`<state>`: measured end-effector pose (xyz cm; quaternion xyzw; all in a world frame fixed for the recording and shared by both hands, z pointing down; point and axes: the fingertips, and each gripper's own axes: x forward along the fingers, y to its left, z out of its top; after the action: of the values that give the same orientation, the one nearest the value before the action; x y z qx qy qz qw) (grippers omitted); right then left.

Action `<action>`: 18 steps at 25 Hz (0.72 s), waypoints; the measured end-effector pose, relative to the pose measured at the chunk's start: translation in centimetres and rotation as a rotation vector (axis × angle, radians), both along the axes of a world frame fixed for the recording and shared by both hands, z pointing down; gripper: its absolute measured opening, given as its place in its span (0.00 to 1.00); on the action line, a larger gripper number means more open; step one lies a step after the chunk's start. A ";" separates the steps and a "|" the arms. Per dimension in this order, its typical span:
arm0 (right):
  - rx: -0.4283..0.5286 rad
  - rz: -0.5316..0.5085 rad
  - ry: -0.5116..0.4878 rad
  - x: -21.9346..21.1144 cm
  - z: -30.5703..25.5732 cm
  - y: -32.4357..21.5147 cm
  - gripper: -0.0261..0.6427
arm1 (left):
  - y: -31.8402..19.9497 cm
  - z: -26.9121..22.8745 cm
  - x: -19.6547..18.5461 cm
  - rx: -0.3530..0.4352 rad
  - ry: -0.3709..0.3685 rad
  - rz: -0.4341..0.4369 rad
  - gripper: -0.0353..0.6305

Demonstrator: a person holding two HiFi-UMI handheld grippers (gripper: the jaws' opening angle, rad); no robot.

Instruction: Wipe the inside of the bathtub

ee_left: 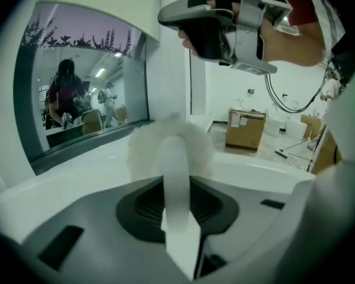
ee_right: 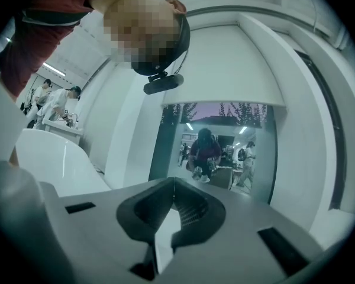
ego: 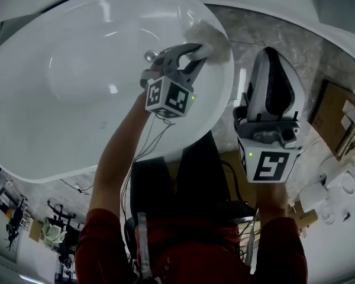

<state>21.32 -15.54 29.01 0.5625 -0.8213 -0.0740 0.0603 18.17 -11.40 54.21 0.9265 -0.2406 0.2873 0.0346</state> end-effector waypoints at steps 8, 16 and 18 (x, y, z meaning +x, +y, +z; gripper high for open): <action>-0.024 0.006 -0.025 0.5 1.6 0.3 0.06 | 0.1 1.0 0.0 -0.013 0.023 0.003 0.19; -0.066 -0.038 -0.032 -0.7 4.9 -0.4 0.06 | 0.6 6.3 -1.3 -0.068 -0.001 -0.020 0.19; -0.074 -0.048 -0.036 -1.3 6.2 -1.0 0.06 | 0.5 8.4 -2.0 -0.082 -0.020 -0.021 0.19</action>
<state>20.05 -16.58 35.17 0.5414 -0.8376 -0.0347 0.0645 16.15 -10.86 62.64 0.9188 -0.2387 0.3058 0.0732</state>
